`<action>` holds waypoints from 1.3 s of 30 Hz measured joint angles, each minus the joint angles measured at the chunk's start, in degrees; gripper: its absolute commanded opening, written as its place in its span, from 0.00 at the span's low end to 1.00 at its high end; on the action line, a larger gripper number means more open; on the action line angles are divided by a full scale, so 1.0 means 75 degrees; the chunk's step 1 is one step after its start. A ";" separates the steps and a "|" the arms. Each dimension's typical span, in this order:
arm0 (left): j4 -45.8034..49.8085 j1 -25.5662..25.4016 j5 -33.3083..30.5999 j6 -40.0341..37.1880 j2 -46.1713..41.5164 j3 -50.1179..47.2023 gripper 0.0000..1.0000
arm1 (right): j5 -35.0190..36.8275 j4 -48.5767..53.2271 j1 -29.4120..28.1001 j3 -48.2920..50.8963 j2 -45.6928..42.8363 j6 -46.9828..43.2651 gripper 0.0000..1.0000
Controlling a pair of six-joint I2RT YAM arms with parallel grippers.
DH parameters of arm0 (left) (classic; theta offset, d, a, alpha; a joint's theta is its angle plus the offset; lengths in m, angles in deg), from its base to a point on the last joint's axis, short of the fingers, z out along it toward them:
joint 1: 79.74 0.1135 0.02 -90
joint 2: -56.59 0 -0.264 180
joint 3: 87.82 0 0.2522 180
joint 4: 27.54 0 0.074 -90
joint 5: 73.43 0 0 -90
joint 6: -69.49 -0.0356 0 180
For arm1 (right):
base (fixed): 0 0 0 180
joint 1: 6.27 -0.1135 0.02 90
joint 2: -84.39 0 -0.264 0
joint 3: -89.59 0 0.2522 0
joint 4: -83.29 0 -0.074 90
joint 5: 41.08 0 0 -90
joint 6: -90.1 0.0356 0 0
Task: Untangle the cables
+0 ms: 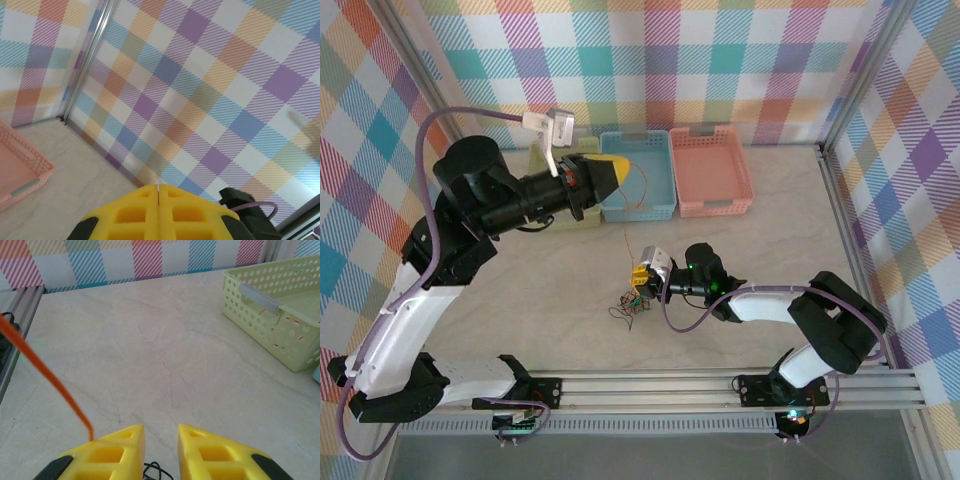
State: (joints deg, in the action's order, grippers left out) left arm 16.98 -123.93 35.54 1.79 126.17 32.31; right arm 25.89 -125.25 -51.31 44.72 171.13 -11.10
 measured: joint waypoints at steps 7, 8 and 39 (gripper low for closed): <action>0.0085 0.0000 0.0207 0.0216 0.0600 0.1451 0.00 | 0.0219 0.0015 0.0000 0.0000 0.0000 0.0000 0.25; 0.0085 0.0003 0.0242 0.0274 0.0691 0.1617 0.00 | 0.0242 0.0023 0.0000 0.0000 0.0000 0.0000 0.25; 0.0921 0.0117 -0.0082 0.0076 0.2046 0.2970 0.00 | 0.1932 0.1067 0.0181 0.0839 -0.3620 -0.0323 0.52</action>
State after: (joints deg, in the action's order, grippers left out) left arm 23.89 -123.05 34.92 2.36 141.52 54.58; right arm 40.38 -117.25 -49.95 51.02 143.99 -13.53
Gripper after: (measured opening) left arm 0.054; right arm 0.528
